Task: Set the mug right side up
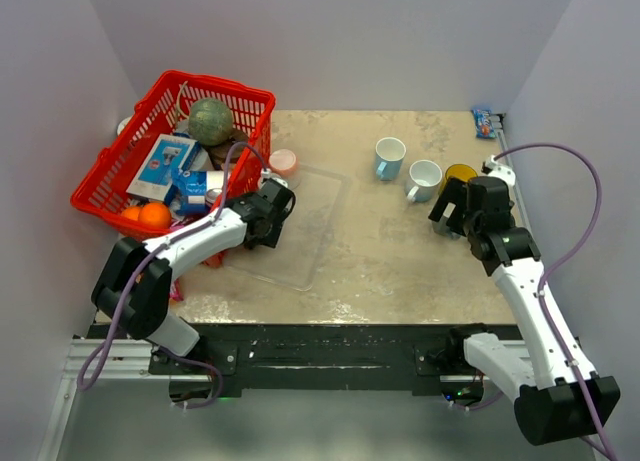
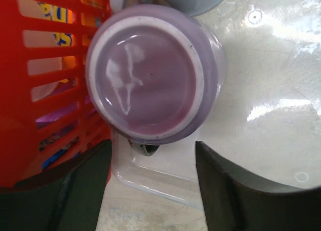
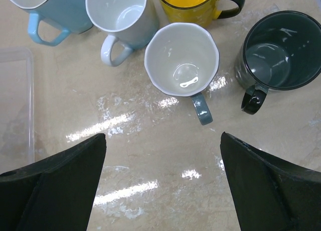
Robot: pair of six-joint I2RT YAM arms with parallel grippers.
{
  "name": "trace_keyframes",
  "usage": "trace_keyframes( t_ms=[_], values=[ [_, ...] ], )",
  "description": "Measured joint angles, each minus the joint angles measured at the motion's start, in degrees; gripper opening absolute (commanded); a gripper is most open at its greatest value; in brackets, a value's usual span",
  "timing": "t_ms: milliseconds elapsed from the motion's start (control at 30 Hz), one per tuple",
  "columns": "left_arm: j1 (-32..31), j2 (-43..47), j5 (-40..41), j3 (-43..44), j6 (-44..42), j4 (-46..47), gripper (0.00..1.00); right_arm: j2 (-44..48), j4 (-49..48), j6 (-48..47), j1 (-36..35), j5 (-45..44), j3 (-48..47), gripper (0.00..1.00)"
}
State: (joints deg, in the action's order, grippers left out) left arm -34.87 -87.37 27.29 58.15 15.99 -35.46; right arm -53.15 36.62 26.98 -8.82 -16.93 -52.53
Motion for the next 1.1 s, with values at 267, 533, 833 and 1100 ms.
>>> trace_keyframes(
  t_ms=[267,533,833,1100],
  values=[
    [0.00,-2.10,-1.20,-0.20,1.01,-0.04,0.55,-0.02,-0.15,0.00,0.00,0.20,1.46,0.98],
    [0.00,-2.82,-1.95,-0.20,1.46,-0.09,0.39,-0.04,-0.33,0.00,0.00,0.24,1.46,0.98],
    [0.00,-2.91,-3.78,-0.22,4.24,0.20,0.47,-0.04,-0.35,0.00,0.00,0.59,1.46,0.98],
    [0.00,-3.28,-3.67,-0.55,10.08,0.92,0.33,-0.15,-0.31,-0.04,0.00,1.62,1.46,0.98]
  ],
)
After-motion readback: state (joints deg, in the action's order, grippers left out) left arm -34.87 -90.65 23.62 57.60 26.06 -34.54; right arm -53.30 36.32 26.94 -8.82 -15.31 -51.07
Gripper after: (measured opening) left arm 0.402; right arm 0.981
